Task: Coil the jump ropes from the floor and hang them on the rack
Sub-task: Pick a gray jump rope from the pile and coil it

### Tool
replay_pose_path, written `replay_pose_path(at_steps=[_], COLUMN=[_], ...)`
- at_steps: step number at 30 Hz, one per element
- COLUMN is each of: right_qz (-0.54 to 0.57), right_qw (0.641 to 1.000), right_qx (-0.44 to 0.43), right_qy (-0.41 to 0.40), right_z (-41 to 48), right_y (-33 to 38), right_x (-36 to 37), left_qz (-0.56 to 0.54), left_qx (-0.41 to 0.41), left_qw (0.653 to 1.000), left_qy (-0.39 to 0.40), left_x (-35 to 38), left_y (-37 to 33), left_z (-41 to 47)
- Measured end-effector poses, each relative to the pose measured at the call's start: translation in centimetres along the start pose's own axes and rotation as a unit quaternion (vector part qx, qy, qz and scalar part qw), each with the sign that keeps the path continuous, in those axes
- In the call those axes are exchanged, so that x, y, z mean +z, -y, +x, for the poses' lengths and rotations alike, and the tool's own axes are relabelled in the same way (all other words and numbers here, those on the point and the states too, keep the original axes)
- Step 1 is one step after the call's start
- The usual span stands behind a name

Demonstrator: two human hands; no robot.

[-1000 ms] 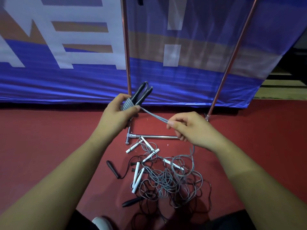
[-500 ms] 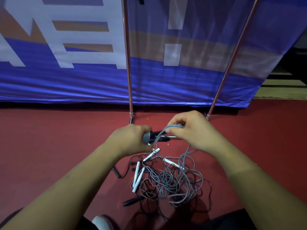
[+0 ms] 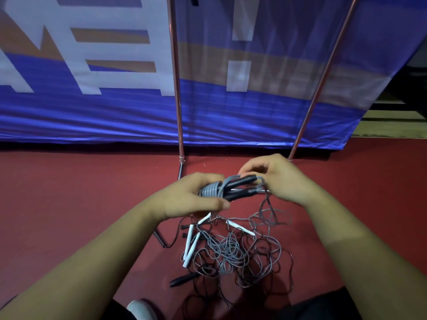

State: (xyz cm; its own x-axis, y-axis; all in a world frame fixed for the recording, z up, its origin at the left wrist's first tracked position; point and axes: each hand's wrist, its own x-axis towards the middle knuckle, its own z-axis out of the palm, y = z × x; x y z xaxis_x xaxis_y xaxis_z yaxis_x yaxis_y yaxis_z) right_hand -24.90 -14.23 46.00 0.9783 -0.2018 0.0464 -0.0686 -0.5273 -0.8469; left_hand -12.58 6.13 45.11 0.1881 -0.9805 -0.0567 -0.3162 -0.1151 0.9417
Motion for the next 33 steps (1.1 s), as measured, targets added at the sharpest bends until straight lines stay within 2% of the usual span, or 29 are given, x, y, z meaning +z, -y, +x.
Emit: replay_pose_path(at_steps=[5,9,12,16,20,25,29,33], right_qz=[0.078,0.216,0.218,0.13,-0.036,-0.017,-0.093,-0.076], right_qw=[0.996,0.971,0.972,0.989,0.998,0.998,0.993,0.995], right_qx=[0.018,0.069,0.066,0.055,0.01,0.019,0.008,0.009], right_qy=[0.045,0.071,0.063,0.049,-0.051,-0.063,-0.071,-0.071], right_z=[0.2,0.3,0.2,0.0,0.0,-0.1,-0.5,-0.7], right_y=[0.1,0.5,0.5,0.3,0.0,0.5,0.9,1.4], right_x=[0.9,1.8,2.0,1.9,1.7,1.3,0.9,0.8], left_qz=[-0.183,-0.279,-0.323,-0.308,-0.297,-0.26,-0.212,-0.157], left_qx=[0.027,0.029,0.038,0.045,0.042,0.02,-0.013,-0.037], left_qw=[0.979,0.949,0.932,0.933,0.93,0.932,0.924,0.923], left_qy=[-0.085,-0.146,-0.157,-0.179,-0.213,-0.252,-0.318,-0.35], left_x=[-0.1,-0.4,-0.5,-1.2,-1.6,-2.3,-2.7,-3.3], left_y=[-0.3,-0.3,-0.5,-0.5,-0.4,-0.2,0.0,0.2], left_z=[0.1,0.8,0.8,0.8,0.9,0.9,0.5,0.3])
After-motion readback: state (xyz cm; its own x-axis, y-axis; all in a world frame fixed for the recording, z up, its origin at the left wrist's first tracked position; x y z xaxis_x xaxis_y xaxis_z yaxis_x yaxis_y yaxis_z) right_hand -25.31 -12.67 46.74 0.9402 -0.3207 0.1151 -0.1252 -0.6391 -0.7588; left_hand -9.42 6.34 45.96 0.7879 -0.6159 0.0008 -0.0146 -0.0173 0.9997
